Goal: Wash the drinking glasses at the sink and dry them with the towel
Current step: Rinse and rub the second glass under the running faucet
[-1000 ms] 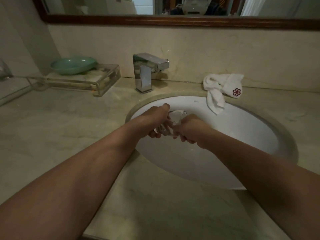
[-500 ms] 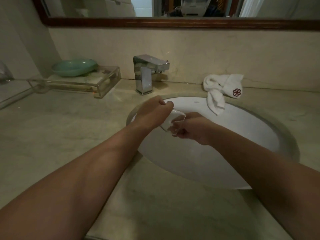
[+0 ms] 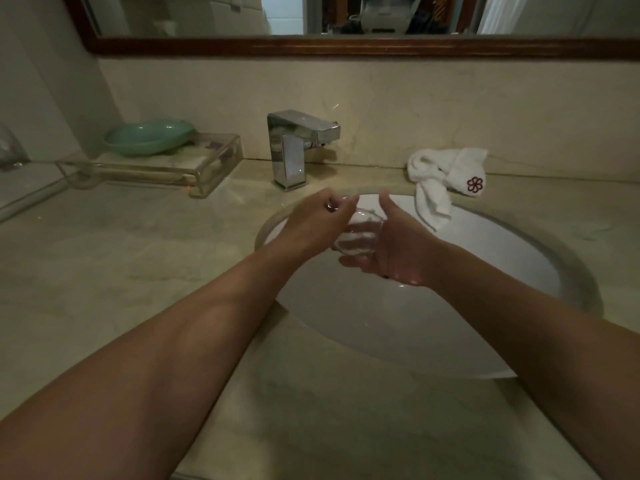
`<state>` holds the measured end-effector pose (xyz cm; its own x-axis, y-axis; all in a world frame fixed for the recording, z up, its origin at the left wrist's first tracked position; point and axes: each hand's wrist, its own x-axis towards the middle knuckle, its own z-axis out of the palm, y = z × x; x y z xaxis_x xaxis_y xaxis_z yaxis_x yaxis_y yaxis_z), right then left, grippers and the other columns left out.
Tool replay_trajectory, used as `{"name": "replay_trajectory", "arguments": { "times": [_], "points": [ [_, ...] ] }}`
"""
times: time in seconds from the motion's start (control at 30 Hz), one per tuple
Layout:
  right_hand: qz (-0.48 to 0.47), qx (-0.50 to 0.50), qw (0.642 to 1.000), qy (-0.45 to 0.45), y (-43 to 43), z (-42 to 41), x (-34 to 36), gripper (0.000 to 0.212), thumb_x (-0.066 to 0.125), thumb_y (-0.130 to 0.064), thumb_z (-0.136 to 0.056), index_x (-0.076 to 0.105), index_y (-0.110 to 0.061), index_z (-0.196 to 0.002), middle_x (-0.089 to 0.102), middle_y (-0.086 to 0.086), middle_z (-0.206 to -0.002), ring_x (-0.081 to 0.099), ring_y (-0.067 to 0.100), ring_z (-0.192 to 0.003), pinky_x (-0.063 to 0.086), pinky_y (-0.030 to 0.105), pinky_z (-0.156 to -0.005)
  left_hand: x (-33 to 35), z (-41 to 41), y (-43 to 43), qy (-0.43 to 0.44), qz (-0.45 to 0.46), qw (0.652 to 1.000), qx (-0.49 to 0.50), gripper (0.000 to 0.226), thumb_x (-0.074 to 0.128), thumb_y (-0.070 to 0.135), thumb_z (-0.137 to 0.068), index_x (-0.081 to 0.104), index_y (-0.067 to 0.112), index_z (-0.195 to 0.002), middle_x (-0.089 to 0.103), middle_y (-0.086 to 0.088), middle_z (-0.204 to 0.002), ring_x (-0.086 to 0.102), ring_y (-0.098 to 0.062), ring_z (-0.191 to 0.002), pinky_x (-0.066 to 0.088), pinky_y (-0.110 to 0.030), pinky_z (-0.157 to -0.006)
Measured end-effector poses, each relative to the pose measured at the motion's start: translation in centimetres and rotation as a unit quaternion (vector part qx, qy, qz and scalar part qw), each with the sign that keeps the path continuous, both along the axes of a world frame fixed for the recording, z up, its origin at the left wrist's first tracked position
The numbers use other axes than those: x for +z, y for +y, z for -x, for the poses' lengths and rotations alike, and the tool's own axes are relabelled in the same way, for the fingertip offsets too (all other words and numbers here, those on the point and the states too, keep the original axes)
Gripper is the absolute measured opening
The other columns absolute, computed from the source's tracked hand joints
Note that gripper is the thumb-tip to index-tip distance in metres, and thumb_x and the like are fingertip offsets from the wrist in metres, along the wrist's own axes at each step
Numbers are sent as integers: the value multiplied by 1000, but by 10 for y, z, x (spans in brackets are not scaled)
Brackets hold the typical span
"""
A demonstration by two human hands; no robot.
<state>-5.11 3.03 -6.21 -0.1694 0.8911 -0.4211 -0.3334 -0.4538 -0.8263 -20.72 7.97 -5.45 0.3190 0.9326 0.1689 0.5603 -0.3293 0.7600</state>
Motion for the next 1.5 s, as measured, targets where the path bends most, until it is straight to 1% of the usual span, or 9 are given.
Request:
{"name": "replay_trajectory", "arguments": {
  "times": [0.07, 0.2, 0.4, 0.6, 0.73, 0.87, 1.1, 1.3, 1.5],
  "points": [
    [-18, -58, 993, -102, -2, 3, 2, 66, 50, -66, -95, 66, -4, -113, 71, 17, -99, 68, 29, -63, 50, 25, -47, -3, 7, 3, -36, 136, 988, -59, 47, 53, 66, -97, 65, 22, -111, 73, -8, -97, 69, -18, -75, 54, -33, -65],
    [-114, -184, 938, -272, 7, -2, -9, 59, 53, -67, -92, 69, -11, -103, 75, 10, -88, 59, 21, -50, 41, 27, -49, -8, 6, 0, -8, 157, 980, -125, 63, 88, 45, -76, 52, 26, -125, 70, -4, -106, 75, -19, -86, 63, -31, -69],
    [-266, -198, 920, -209, 7, 1, -1, 21, 50, -20, -102, 65, -8, -110, 77, 9, -96, 64, 29, -57, 44, 30, -46, -12, 6, 7, -125, 161, 978, -39, 51, 96, 14, -69, 64, 18, -109, 73, -5, -106, 73, -18, -91, 65, -41, -80],
    [-288, -174, 868, -365, 33, 5, 1, 24, 52, -9, -97, 67, -21, -112, 73, 2, -104, 71, 25, -61, 44, 26, -40, -12, 10, 23, -221, 132, 966, -4, 37, 89, 1, -73, 73, -1, -107, 75, -20, -97, 71, -23, -77, 60, -37, -67],
    [-278, -186, 861, -384, 66, 5, 16, 24, 51, -13, -95, 67, -22, -110, 73, 12, -94, 69, 22, -55, 44, 25, -40, -4, 7, 20, -256, 147, 955, 5, 14, 84, 5, -80, 74, 13, -86, 68, -10, -77, 64, -22, -66, 53, -34, -62],
    [-297, -205, 869, -339, 92, 7, 31, 22, 50, -18, -101, 68, -20, -114, 71, 9, -103, 63, 18, -48, 42, 23, -38, 2, 4, 21, -323, 188, 927, 32, 9, 80, 21, -89, 72, 16, -89, 72, -12, -80, 72, -25, -67, 52, -30, -63],
    [-336, -136, 860, -360, 123, 8, 55, 35, 52, -13, -103, 61, -25, -134, 66, 5, -120, 67, 20, -49, 46, 25, -38, -5, 0, 29, -267, 180, 946, 47, 49, 84, 46, -81, 70, 13, -113, 77, -10, -105, 75, -18, -86, 48, -24, -60],
    [-339, -177, 832, -401, 137, 23, 73, 21, 63, -2, -95, 76, -17, -93, 74, 9, -96, 67, 26, -52, 57, 36, -46, -11, 1, 35, -215, 254, 942, 53, 48, 73, 56, -84, 67, 21, -116, 70, 1, -85, 60, -12, -65, 38, -22, -55],
    [-254, -204, 870, -369, 157, 14, 68, 9, 70, -22, -93, 79, -22, -90, 77, 6, -89, 72, 37, -59, 63, 47, -60, -15, 12, 36, -172, 337, 925, 32, 54, 71, 57, -86, 70, 9, -111, 77, -8, -87, 67, -18, -57, 34, -20, -49]
  ]
}}
